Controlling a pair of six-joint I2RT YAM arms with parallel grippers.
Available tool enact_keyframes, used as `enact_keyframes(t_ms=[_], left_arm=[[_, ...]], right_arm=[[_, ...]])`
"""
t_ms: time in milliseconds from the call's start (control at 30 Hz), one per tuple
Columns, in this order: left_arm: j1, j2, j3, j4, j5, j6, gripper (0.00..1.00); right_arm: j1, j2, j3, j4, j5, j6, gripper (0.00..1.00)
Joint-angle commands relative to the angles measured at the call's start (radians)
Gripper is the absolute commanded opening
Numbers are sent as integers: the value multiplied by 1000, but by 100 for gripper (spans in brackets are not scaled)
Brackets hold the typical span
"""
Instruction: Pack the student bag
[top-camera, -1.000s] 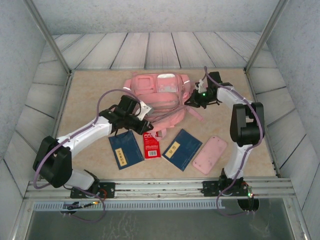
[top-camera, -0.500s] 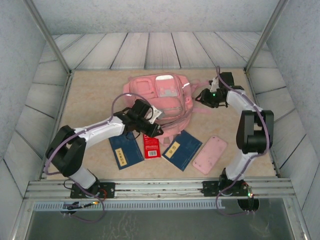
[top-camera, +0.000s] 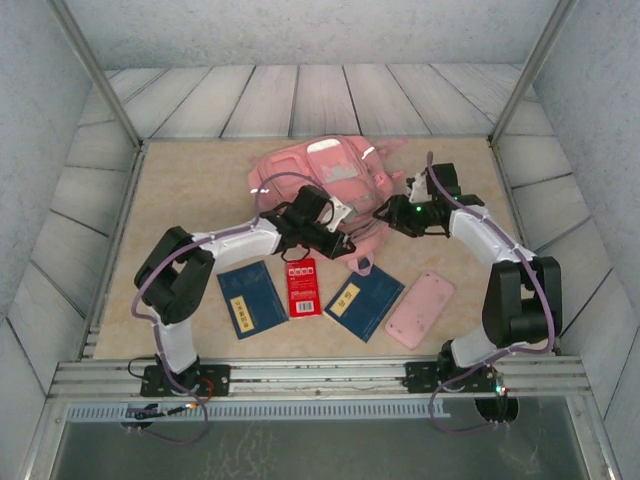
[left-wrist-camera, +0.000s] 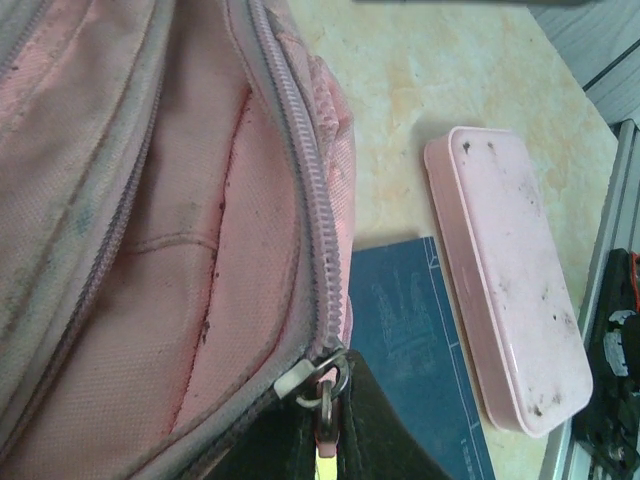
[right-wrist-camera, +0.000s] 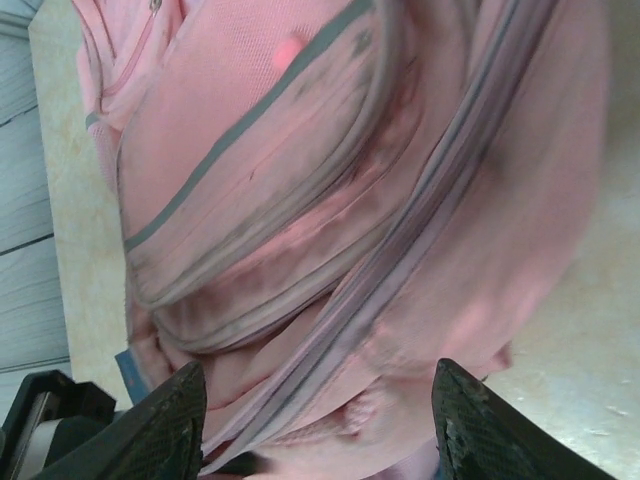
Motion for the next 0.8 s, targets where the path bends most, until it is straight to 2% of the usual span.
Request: enact_keyframes(t_ms=[0,133,367,600,767], left_arm=[[-18,21,70,33,19,49,0],[-36,51,96,26,4,71,0],[-57,90,131,16,-28,79,0],[-66,89,141,-29,-62,111,0],[-63,50,87,-45,-164,111,0]], right_arm=[[9,4,-14,24,-16,67,59],[41,46,1,34,-9,71,58],[81,101,-48,111,-13,130,50],[97,127,-68,148,-3,142,19],[97,117,-35,88,29,94,1]])
